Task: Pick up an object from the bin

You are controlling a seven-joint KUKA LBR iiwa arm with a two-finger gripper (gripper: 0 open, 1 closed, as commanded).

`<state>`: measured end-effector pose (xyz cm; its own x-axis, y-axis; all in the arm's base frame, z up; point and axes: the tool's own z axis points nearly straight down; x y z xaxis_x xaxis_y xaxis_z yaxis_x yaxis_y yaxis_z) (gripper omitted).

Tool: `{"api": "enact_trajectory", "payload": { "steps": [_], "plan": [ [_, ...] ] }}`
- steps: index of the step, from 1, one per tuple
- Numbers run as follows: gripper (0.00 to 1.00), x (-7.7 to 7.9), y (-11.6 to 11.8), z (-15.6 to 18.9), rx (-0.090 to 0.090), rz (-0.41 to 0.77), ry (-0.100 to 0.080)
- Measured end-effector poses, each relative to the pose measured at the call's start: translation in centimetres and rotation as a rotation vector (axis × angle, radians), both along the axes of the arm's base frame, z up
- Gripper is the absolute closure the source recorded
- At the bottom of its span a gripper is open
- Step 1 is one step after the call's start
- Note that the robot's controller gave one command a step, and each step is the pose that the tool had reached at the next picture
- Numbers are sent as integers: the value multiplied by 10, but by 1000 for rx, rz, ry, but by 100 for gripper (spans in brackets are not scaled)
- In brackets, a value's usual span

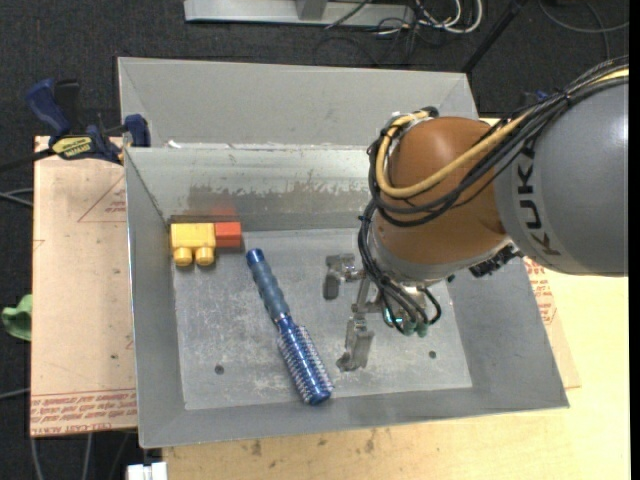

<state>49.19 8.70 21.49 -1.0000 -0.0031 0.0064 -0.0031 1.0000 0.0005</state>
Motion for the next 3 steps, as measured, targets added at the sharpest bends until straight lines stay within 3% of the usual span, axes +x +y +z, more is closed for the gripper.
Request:
{"api": "enact_trajectory", "payload": {
  "steps": [1, 2, 3],
  "plan": [
    [0, 7, 39, -145, 5, 187, -17],
    [0, 27, -21, -144, -1, 222, -12],
    [100, 24, -17, -145, 2, 226, -7]
  ]
}}
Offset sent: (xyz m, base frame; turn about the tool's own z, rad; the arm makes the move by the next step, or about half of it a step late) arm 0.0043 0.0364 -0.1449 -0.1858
